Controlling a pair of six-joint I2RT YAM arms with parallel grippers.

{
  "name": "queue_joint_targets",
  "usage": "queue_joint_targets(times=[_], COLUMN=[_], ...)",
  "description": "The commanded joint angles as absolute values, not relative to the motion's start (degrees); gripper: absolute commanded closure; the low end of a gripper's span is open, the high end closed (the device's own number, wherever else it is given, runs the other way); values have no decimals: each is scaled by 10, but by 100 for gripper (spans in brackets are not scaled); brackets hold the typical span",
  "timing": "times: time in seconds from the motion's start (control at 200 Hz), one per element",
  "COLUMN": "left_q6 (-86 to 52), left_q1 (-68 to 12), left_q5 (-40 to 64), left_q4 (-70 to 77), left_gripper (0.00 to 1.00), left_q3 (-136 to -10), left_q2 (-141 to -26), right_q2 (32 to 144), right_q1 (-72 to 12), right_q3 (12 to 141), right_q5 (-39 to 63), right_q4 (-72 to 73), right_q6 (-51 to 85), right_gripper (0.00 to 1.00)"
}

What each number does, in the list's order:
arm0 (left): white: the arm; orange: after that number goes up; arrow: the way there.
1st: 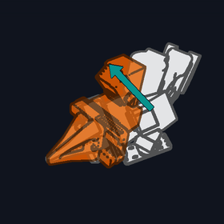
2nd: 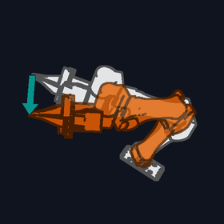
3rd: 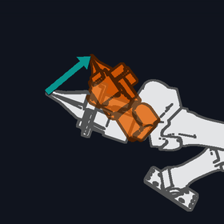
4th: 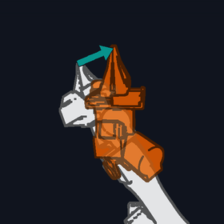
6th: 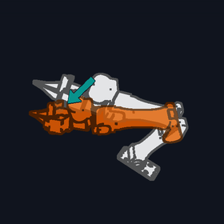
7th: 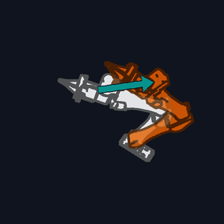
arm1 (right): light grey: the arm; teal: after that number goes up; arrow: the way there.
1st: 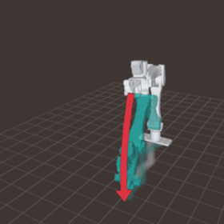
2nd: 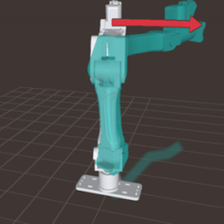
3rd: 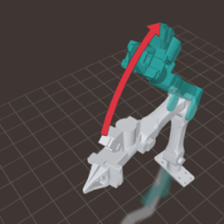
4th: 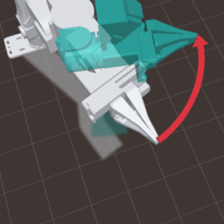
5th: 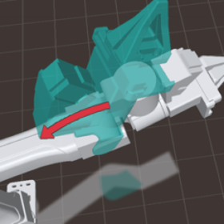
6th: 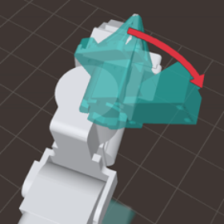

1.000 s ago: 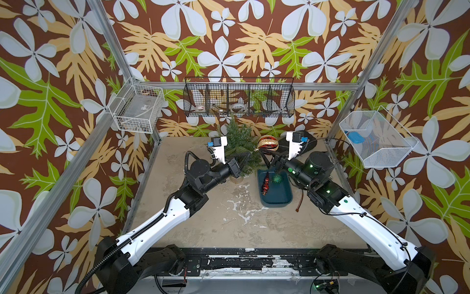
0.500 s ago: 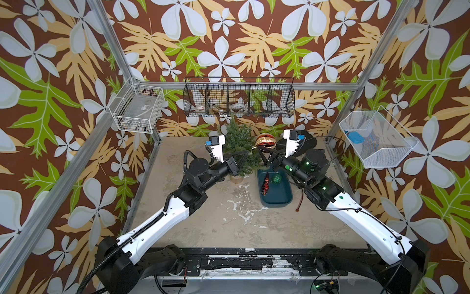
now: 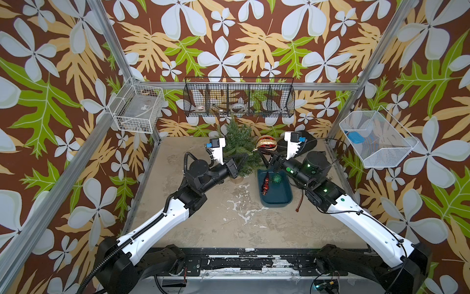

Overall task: Decorate the small christmas tree with ornaments
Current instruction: Hang an ornament on the christmas tree.

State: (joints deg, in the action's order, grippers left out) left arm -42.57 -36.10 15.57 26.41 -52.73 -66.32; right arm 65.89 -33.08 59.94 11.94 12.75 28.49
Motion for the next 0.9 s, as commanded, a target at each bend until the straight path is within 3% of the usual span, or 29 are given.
queue_joint_targets(times=[0.0, 0.896], left_q6=[-432, -410], left_q1=[-359, -357], left_q5=[161, 133], left_q4=[276, 240], left_gripper=[100, 100], left_q3=[-526, -542], left_q2=[-660, -670], right_q2=[653, 670], right_q1=[-331, -331], right_q3=[595, 590], right_q5=[112, 111], right_q4=[136, 144], right_q6=[287, 298], right_gripper=[32, 32])
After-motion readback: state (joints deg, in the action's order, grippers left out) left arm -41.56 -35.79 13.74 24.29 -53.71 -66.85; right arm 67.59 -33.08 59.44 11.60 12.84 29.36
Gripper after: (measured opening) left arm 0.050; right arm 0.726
